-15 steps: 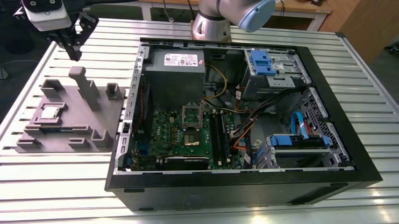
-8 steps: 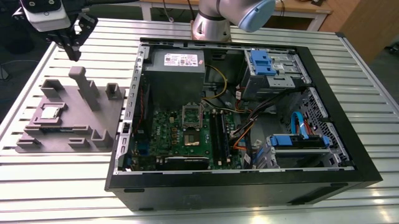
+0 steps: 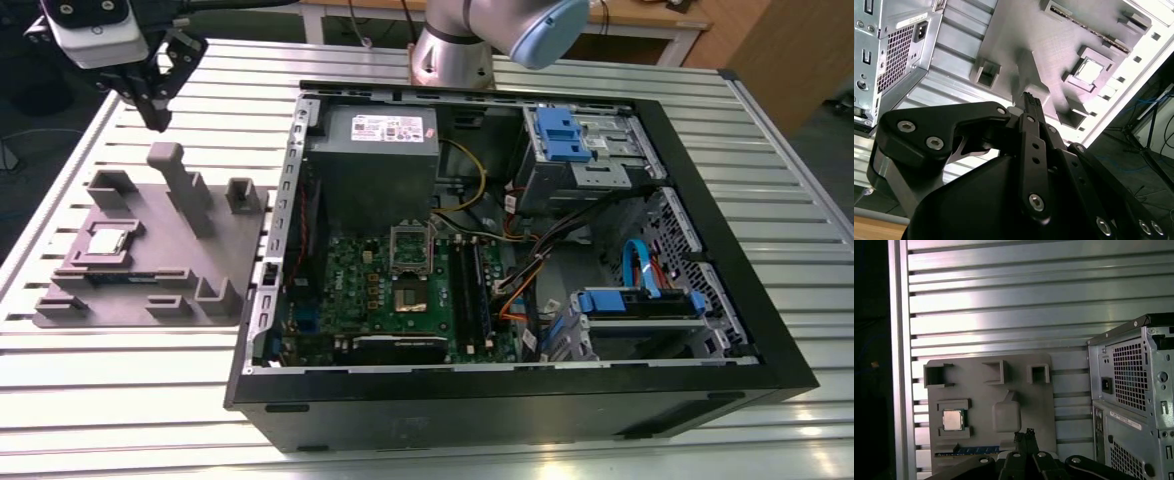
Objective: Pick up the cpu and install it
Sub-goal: 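Reach for the cpu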
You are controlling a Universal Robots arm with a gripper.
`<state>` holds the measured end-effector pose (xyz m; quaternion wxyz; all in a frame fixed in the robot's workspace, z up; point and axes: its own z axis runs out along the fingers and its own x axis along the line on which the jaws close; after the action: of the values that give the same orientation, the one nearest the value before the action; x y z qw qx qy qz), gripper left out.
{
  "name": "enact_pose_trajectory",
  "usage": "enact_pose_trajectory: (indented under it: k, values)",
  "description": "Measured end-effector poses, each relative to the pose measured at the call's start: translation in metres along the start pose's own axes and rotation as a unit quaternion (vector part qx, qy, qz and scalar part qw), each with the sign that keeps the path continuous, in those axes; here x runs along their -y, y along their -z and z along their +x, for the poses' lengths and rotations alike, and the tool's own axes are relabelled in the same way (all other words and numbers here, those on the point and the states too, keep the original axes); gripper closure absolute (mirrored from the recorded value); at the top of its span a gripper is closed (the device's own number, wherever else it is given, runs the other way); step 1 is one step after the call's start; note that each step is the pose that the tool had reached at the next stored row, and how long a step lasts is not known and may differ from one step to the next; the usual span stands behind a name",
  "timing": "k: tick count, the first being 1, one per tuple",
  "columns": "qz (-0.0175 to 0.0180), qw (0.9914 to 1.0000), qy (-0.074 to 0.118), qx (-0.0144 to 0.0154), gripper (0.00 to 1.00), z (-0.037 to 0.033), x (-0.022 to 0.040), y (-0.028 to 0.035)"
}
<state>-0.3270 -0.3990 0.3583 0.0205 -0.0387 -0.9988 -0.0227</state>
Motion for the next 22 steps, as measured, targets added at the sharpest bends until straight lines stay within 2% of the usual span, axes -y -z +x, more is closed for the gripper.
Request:
enact_pose_trajectory:
  k: [16, 18, 22]
  values:
    - [0.0003, 0.99999, 0.0, -0.0032, 0.9, 0.0029, 0.0003, -0.0013]
    - [0.0005, 0.99998, 0.0, -0.0066, 0.9, 0.0036, 0.0004, -0.0023]
    - [0.0006, 0.99997, 0.0, -0.0076, 0.9, 0.0037, 0.0004, -0.0025]
